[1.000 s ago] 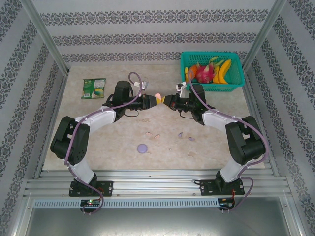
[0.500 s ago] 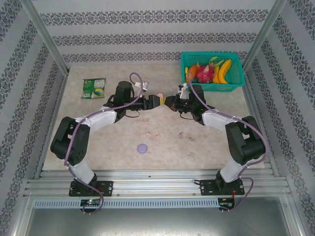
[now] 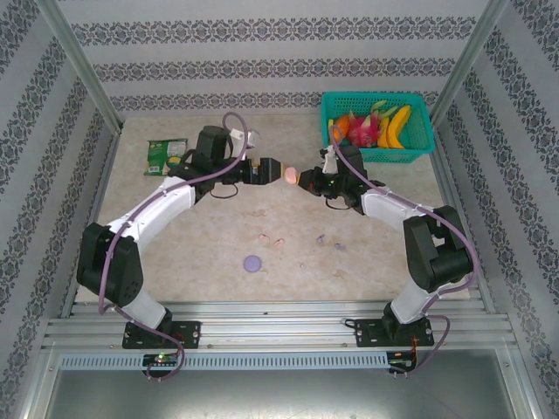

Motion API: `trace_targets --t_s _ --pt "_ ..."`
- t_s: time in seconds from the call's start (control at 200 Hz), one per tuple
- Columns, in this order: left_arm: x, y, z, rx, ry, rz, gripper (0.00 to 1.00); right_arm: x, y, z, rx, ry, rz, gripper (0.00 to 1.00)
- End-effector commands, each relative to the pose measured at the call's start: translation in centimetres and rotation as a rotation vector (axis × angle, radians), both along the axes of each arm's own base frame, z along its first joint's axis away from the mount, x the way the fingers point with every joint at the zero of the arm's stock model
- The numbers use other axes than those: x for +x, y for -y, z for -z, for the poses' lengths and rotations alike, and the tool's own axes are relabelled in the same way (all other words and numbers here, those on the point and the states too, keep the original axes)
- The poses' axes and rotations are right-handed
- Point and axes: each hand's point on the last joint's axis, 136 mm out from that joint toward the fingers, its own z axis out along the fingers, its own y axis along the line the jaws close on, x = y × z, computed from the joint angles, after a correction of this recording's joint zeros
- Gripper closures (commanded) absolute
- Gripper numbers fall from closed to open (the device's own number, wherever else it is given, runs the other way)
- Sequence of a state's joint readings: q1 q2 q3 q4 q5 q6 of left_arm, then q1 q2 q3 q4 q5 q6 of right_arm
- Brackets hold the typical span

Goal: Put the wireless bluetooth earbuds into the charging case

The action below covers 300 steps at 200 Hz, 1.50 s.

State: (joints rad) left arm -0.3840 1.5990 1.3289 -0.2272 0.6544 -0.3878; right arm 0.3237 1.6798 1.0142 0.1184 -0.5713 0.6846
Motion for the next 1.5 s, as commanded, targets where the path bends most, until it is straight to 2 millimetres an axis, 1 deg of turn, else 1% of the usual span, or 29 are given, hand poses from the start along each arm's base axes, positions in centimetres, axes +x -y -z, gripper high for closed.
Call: trace_targets --t_s 0.0,0.09,0.165,0.21,0.305,0.395,0.43,0.61,0.699,0.834,1.014,1.124,1.219,1.359,1.494 --pt "0.3 -3.5 2.3 0.274 -0.025 -0.061 0.00 0.9 0.2 0.6 -0.146 0.077 -0.042 1.00" --pt "1.4 -5.6 2.7 0.415 -0.007 -0.126 0.00 1.7 -0.2 1.1 -0.204 0.108 -0.077 1.00" --pt "1.9 -7.0 3.2 0.516 0.020 -0.147 0.00 2.2 -0.7 1.4 -0.249 0.139 -0.107 1.00" --pt "2.0 -7.3 3.1 0.547 0.039 -0.138 0.00 2.6 -1.0 1.3 -0.274 0.160 -0.129 1.00" --pt "2.2 -7.2 2.9 0.565 0.060 -0.111 0.00 2.8 -1.7 1.5 -0.315 0.188 -0.177 1.00" --pt "2.4 -6.5 2.9 0.565 0.040 -0.061 0.00 2.7 -2.0 1.6 -0.351 0.222 -0.221 1.00" --pt "2.5 -6.1 3.4 0.561 0.015 -0.030 0.00 2.7 -2.1 1.6 -0.359 0.240 -0.239 1.00" --pt "1.7 -2.5 5.0 0.453 -0.063 0.201 0.04 1.5 -2.5 1.1 -0.365 0.310 -0.337 1.00" --pt "1.3 -1.2 5.2 0.392 -0.082 0.285 0.06 0.9 -2.4 1.0 -0.348 0.317 -0.358 1.00" --pt "1.0 -0.1 5.0 0.314 -0.114 0.358 0.12 -0.1 -2.3 0.9 -0.308 0.314 -0.371 1.00" --pt "1.0 0.6 4.7 0.219 -0.169 0.417 0.25 -1.7 -2.5 0.9 -0.260 0.299 -0.395 1.00" --pt "0.5 0.8 4.8 0.179 -0.204 0.445 0.30 -2.6 -2.4 0.4 -0.242 0.302 -0.406 1.00" --pt "0.1 0.9 5.2 0.162 -0.231 0.464 0.32 -3.0 -2.3 -0.2 -0.229 0.311 -0.406 1.00" --pt "-0.1 0.9 6.6 0.163 -0.275 0.473 0.33 -3.0 -2.1 -1.2 -0.207 0.318 -0.400 1.00" --pt "-0.1 1.3 6.9 0.130 -0.291 0.476 0.36 -2.9 -2.1 -1.8 -0.196 0.326 -0.392 1.00"
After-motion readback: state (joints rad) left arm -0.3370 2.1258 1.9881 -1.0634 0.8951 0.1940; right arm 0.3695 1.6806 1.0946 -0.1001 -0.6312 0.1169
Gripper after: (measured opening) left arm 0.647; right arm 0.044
